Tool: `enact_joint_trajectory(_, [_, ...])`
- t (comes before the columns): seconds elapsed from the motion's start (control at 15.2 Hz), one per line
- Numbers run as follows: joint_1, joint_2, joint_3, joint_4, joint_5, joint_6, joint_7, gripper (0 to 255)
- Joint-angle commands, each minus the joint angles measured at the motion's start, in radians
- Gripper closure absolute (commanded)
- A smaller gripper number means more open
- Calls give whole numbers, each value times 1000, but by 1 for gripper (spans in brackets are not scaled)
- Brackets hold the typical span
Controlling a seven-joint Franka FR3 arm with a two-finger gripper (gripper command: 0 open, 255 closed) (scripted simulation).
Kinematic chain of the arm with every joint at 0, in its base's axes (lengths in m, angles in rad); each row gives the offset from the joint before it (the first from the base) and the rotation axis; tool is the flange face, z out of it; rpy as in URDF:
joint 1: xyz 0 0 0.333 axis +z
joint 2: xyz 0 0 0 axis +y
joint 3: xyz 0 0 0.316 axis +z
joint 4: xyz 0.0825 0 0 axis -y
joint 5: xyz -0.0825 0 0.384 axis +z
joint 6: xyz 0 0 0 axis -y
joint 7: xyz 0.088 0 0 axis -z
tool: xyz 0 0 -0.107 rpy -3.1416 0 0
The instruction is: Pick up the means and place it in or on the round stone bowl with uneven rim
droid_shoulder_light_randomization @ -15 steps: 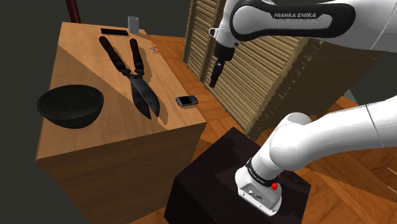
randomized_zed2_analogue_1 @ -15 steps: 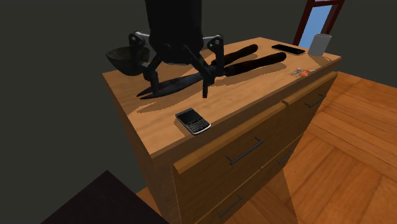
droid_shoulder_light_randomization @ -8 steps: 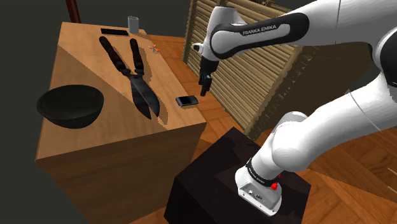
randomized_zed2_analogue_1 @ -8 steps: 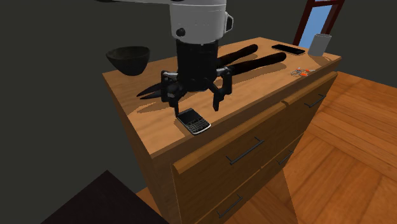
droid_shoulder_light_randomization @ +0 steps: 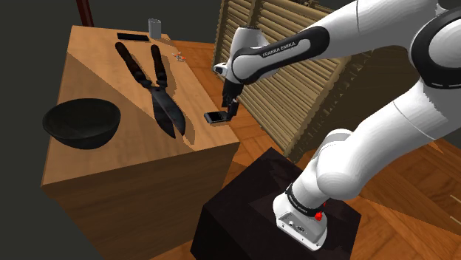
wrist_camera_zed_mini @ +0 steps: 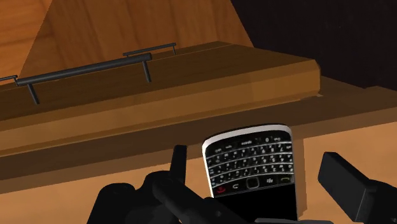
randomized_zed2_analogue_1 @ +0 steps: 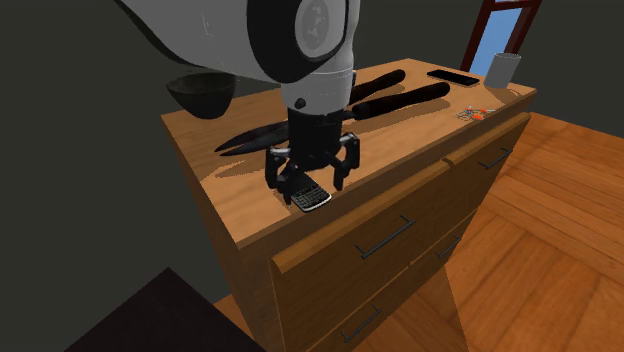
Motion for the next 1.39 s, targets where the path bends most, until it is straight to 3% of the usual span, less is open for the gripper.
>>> enact_joint_trajectory(0.0, [2,18,-1,-13,4,31,-2,0])
enact_joint_trajectory(0.53, [2,23,-2,-16,5,40,-3,0])
enact_joint_trajectory(0.59, [2,23,-2,-16,5,40,-3,255])
enact_joint_trajectory(1.32, [1,5,0,-4,1,9,0,255])
